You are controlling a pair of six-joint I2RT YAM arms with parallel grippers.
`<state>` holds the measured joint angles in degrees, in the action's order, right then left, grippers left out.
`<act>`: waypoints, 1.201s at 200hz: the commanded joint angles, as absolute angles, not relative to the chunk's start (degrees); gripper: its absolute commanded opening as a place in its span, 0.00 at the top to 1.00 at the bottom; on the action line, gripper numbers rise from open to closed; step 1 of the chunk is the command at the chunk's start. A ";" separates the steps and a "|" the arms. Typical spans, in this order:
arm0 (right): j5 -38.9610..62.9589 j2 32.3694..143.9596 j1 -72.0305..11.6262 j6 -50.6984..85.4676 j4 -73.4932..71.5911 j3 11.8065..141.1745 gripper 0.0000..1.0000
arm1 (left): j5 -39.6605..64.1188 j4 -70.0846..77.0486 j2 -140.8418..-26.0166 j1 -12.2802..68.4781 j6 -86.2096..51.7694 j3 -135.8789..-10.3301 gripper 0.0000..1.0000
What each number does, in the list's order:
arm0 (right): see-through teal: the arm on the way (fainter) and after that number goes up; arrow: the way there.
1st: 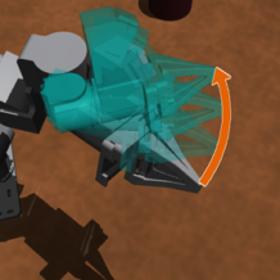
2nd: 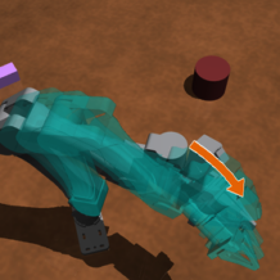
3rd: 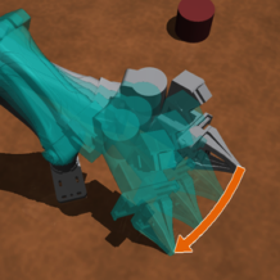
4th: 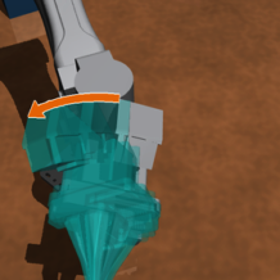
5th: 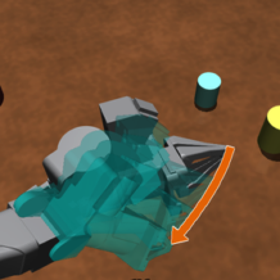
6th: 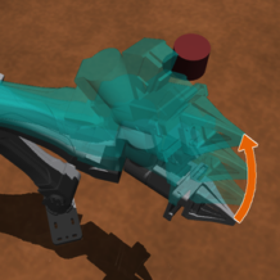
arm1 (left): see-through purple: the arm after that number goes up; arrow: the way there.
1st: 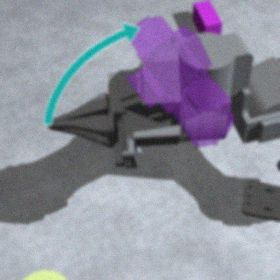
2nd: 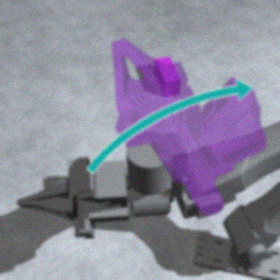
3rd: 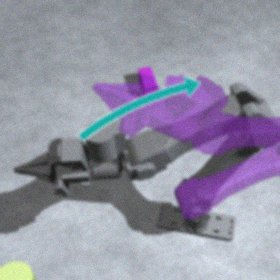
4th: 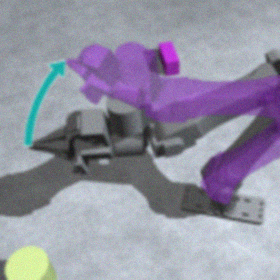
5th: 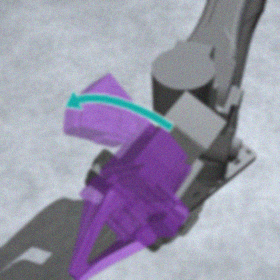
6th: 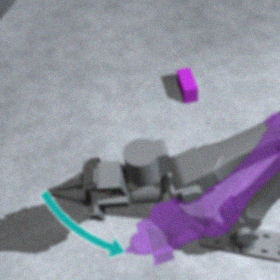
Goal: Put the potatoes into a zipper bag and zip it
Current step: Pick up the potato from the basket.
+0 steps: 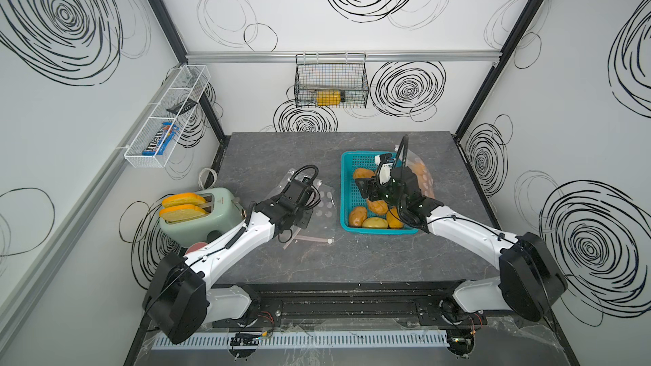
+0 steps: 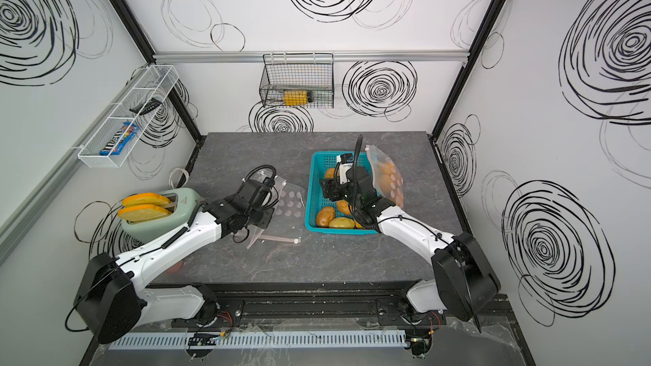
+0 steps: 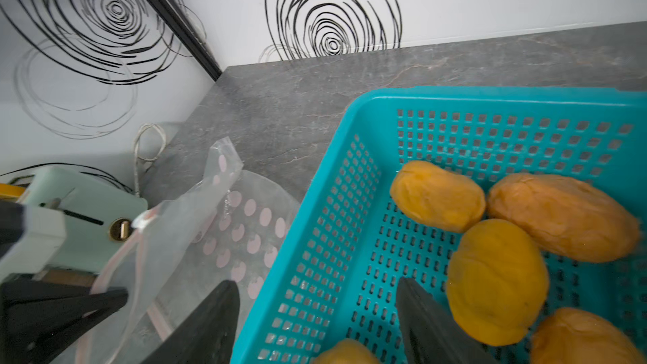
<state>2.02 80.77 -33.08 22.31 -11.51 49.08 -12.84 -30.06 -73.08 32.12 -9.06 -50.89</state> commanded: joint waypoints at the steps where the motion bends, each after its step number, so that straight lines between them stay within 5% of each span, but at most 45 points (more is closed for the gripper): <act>1: -0.76 84.65 -32.32 19.17 -3.23 53.54 0.25 | -10.24 -27.90 -72.73 31.99 -9.66 -50.20 1.00; 90: -8.44 98.51 -32.57 9.20 29.61 70.11 0.24 | -14.00 -28.71 -73.31 33.66 -9.34 -50.10 1.00; 202: -6.32 103.75 -30.70 6.24 32.12 69.55 0.28 | -14.57 -28.74 -72.67 33.93 -9.23 -49.92 1.00; 240: -4.58 107.27 -30.39 6.46 30.93 71.24 0.39 | -13.89 -27.86 -71.92 33.91 -9.65 -49.49 1.00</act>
<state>-6.15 105.23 -30.63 6.83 30.85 69.65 -13.72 -29.69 -73.06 33.76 -9.04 -50.17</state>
